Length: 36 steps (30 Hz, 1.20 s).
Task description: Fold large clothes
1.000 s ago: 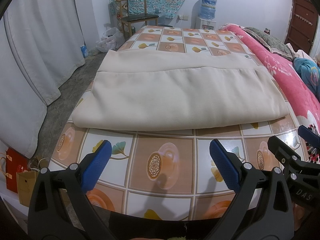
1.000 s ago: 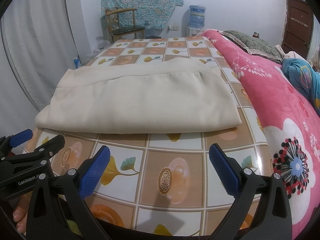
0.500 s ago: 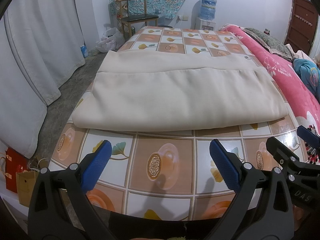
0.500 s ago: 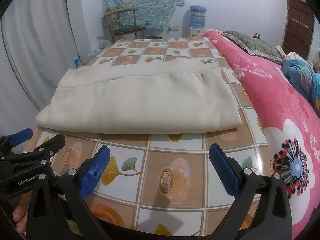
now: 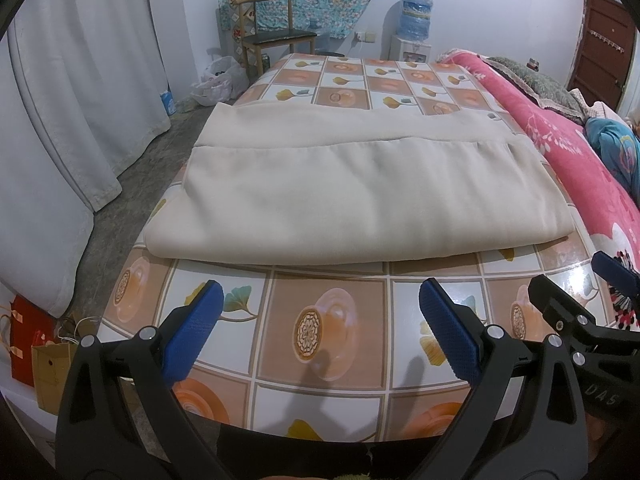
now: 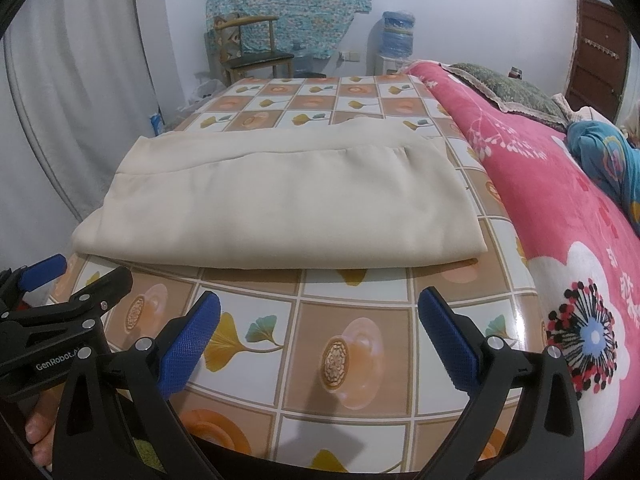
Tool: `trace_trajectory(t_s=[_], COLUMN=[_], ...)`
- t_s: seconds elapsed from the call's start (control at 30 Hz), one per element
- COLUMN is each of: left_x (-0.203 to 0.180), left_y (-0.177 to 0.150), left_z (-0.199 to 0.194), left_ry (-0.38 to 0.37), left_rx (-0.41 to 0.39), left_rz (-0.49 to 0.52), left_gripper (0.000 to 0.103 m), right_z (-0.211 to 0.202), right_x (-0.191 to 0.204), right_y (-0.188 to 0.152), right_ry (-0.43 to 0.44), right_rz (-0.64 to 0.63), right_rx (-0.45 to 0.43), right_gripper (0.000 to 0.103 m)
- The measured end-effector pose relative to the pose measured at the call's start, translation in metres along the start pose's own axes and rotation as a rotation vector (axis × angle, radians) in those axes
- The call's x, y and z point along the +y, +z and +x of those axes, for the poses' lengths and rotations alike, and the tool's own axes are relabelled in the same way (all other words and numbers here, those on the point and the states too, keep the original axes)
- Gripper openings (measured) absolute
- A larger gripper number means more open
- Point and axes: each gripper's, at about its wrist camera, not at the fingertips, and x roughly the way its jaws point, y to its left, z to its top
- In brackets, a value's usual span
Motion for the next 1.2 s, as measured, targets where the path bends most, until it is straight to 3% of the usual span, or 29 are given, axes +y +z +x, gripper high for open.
trace_trajectory(t_s=[1.2], left_x=[0.0007], left_y=[0.0001], left_z=[0.0000], left_ry=[-0.003], left_rx=[0.000], left_rz=[-0.002], left_gripper=[0.095], right_z=[0.0014], right_x=[0.0027], right_y=[-0.0049], right_ry=[0.004], right_rz=[-0.007], right_rx=[0.012], right_gripper=[0.096])
